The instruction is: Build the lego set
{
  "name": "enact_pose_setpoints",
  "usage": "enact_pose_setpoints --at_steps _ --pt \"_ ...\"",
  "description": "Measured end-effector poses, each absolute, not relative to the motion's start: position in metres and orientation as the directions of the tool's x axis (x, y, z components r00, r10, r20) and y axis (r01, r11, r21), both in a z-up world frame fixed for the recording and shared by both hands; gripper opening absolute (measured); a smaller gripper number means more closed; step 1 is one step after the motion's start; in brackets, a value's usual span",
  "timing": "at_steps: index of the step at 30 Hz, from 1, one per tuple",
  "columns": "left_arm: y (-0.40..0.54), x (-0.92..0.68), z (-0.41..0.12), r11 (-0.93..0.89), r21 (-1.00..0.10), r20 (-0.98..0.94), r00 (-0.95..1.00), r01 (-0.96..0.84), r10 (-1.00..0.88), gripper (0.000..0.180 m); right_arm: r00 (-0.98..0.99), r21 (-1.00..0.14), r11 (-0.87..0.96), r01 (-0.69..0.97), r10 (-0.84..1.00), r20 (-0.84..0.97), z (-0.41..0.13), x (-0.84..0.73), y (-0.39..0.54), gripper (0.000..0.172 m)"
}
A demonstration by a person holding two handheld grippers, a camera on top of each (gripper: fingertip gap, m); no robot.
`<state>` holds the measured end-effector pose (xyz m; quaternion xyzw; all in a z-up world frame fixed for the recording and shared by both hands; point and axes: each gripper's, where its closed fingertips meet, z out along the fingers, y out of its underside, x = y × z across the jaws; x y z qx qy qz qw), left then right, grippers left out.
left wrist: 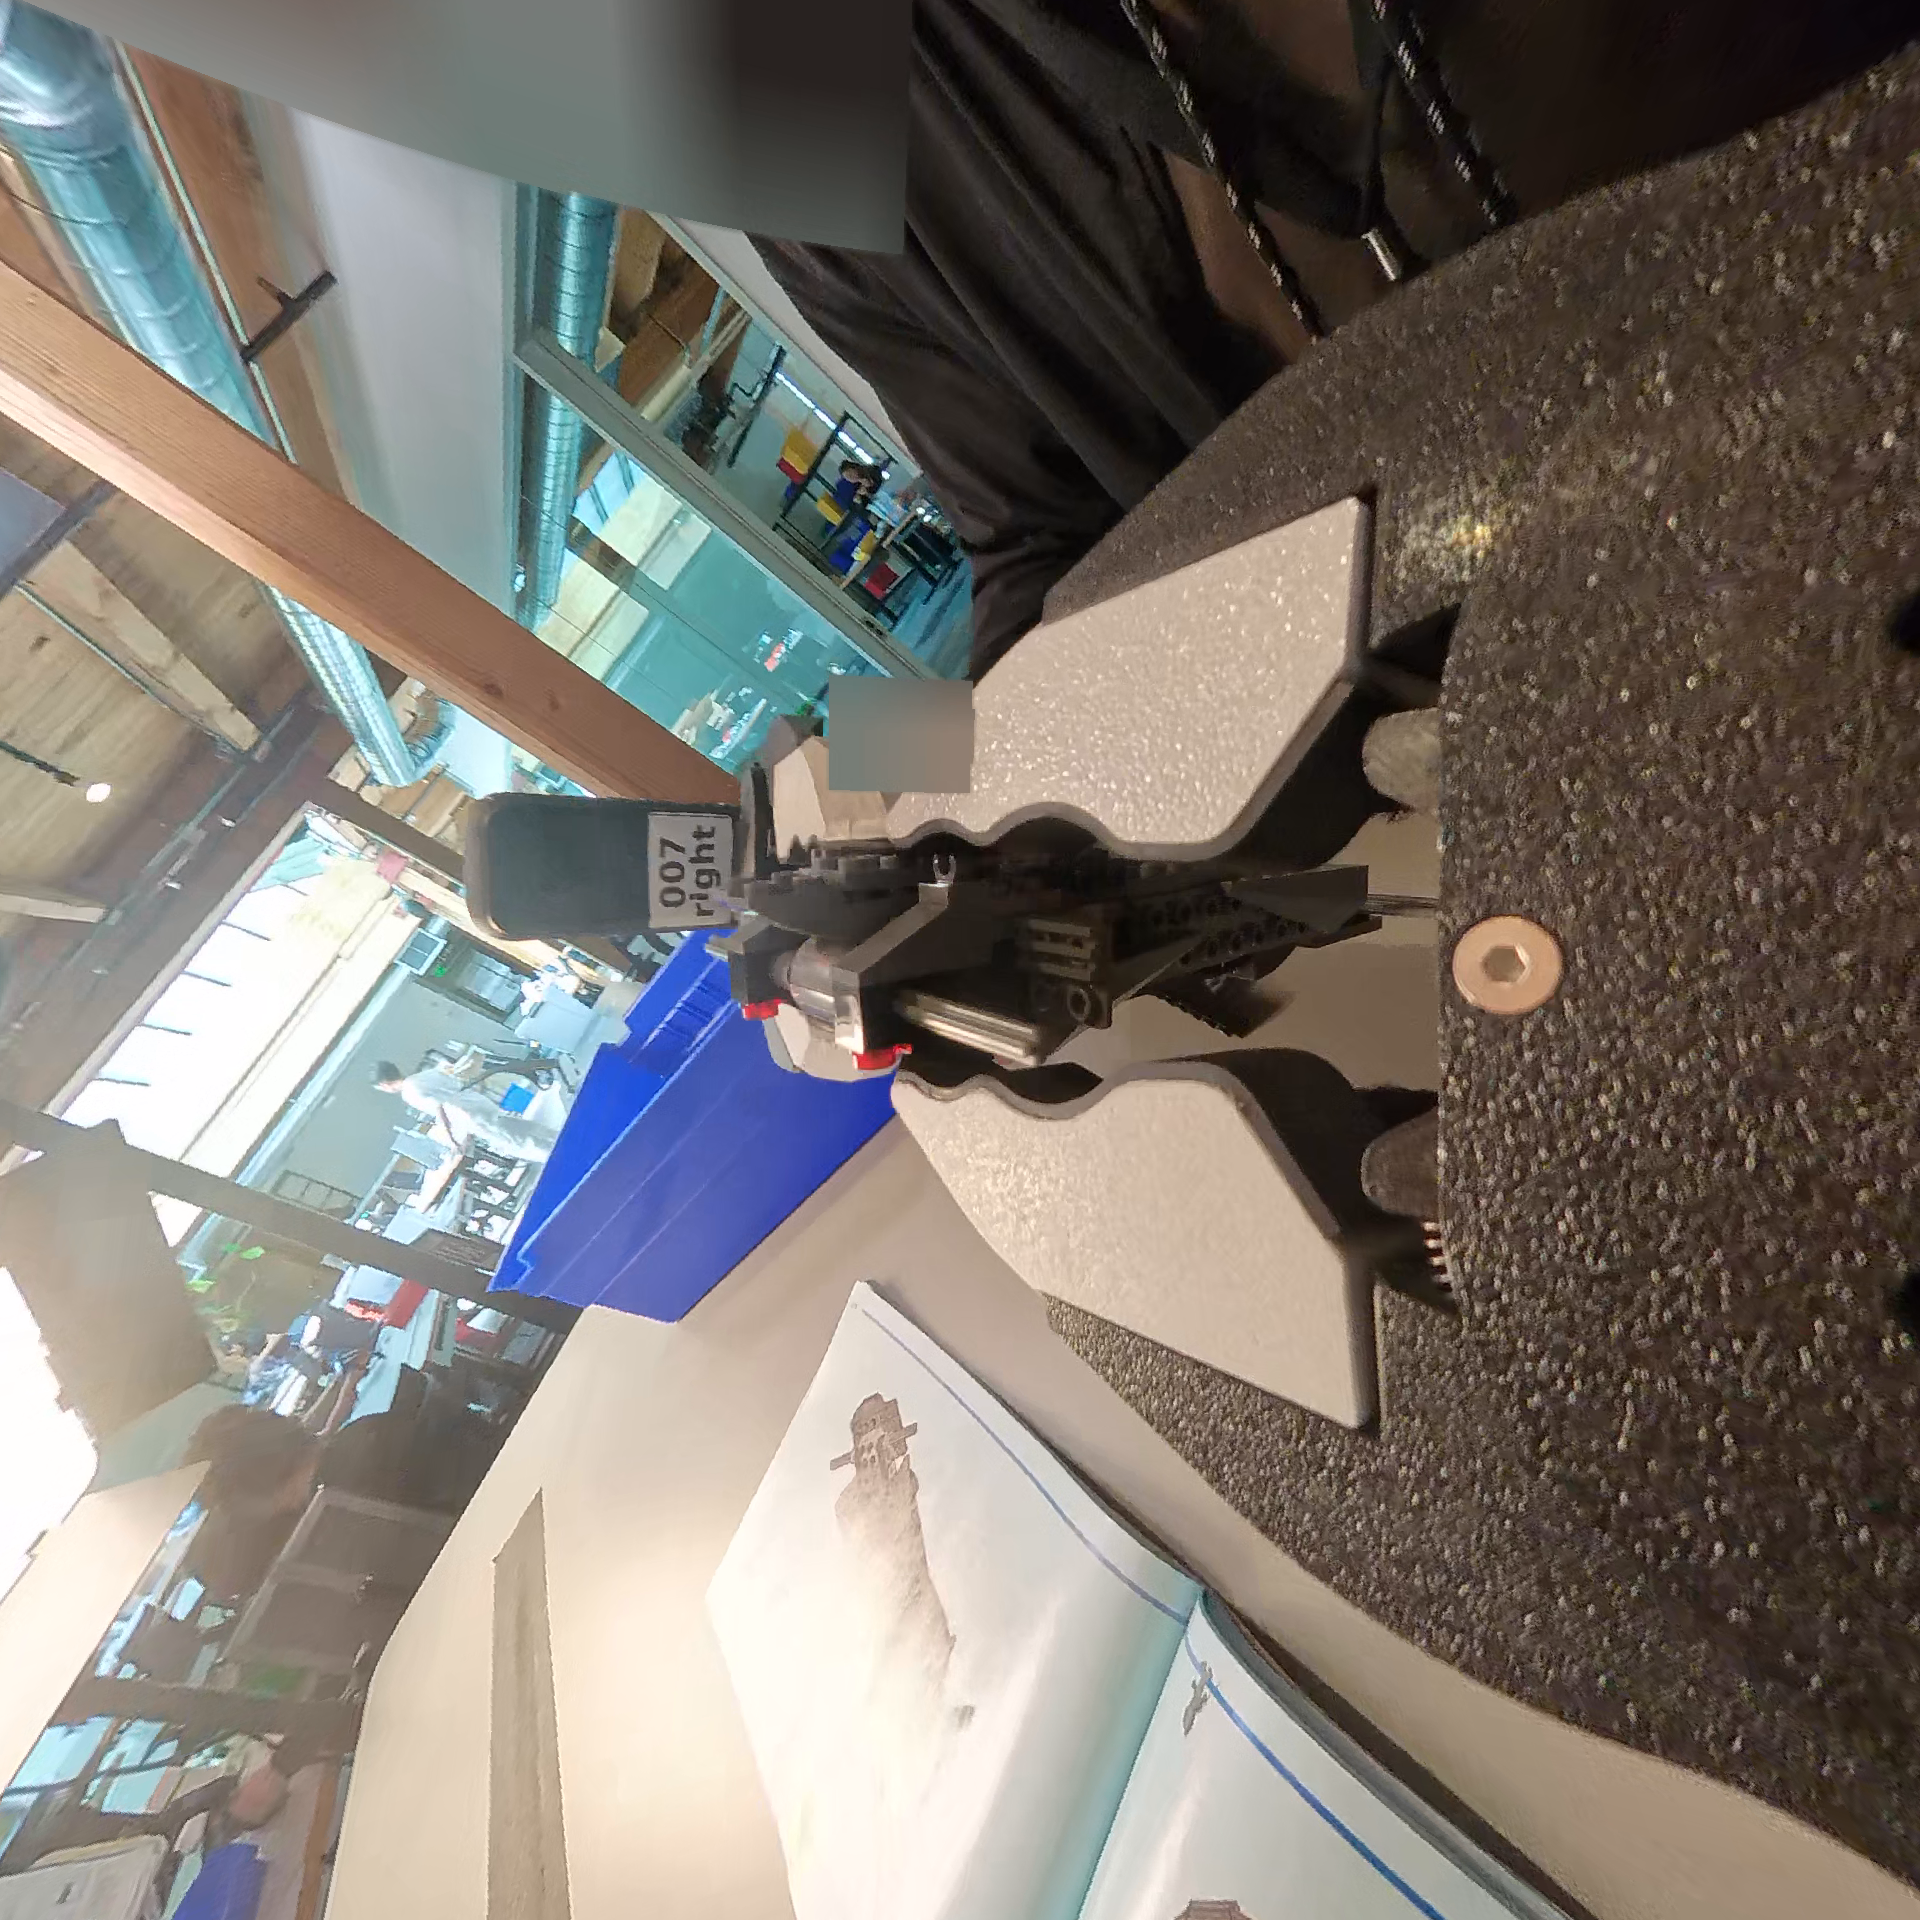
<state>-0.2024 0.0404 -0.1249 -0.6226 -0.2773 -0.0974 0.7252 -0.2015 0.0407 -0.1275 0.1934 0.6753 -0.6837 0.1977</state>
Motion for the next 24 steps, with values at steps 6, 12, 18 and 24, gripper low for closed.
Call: enact_pose_setpoints --at_steps 6,12,18,24 --pt "0.028 -0.211 -0.115 0.286 -0.851 0.508 0.827 0.44 0.24 0.038 -0.857 -0.857 0.04 0.514 0.067 -0.511 -0.133 -0.204 0.04 0.048" --pt "0.036 -0.203 -0.11 0.273 -0.896 0.417 0.875 0.351 0.246 0.037 -0.875 -0.878 0.009 0.479 0.082 -0.477 -0.123 -0.199 0.037 0.045" --pt "0.043 -0.199 -0.109 0.262 -0.911 0.381 0.893 0.318 0.238 0.037 -0.881 -0.884 -0.027 0.466 0.073 -0.467 -0.118 -0.197 0.041 0.036" --pt "0.044 -0.198 -0.109 0.278 -0.907 0.382 0.896 0.316 0.225 0.037 -0.893 -0.896 -0.031 0.443 0.071 -0.444 -0.117 -0.196 0.042 0.035"
